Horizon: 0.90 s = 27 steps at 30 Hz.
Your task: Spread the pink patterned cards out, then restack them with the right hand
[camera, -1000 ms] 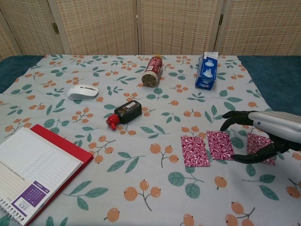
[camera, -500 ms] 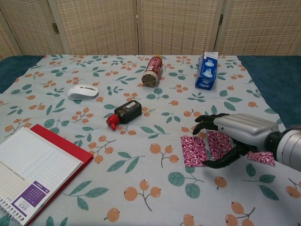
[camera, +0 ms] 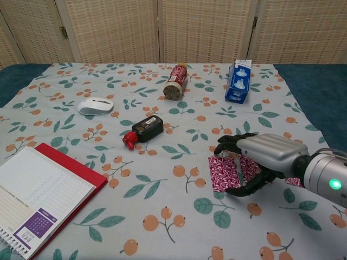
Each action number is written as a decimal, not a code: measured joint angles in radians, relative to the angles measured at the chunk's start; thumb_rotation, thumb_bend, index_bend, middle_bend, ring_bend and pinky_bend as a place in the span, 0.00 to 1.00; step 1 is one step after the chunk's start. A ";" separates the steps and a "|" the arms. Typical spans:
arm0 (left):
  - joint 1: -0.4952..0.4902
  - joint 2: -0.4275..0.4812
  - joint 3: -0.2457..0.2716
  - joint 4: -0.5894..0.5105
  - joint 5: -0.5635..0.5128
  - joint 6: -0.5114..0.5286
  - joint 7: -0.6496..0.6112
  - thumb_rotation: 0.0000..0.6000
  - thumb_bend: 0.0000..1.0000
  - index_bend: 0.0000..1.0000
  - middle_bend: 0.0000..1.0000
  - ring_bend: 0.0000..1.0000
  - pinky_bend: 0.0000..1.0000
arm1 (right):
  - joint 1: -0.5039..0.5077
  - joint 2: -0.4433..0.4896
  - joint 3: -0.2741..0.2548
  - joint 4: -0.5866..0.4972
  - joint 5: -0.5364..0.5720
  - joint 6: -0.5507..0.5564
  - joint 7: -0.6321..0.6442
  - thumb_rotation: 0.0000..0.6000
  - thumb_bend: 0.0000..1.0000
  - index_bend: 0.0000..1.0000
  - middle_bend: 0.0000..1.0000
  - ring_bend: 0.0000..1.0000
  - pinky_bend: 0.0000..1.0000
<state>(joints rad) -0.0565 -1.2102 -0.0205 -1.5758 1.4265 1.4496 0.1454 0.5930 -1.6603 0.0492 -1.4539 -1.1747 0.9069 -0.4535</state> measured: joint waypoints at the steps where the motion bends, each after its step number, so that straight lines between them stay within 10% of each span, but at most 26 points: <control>1: 0.000 0.000 0.000 0.000 -0.001 -0.001 -0.001 1.00 0.09 0.09 0.00 0.06 0.00 | -0.002 0.001 -0.003 -0.003 -0.001 0.004 -0.001 0.58 0.30 0.13 0.05 0.00 0.00; 27: -0.001 -0.001 0.001 0.004 -0.002 -0.006 -0.005 1.00 0.09 0.09 0.00 0.06 0.00 | 0.010 -0.020 -0.012 0.018 0.031 0.008 -0.025 0.61 0.29 0.21 0.06 0.00 0.00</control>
<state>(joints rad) -0.0572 -1.2114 -0.0197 -1.5720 1.4248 1.4435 0.1406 0.6026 -1.6802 0.0376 -1.4356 -1.1442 0.9147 -0.4789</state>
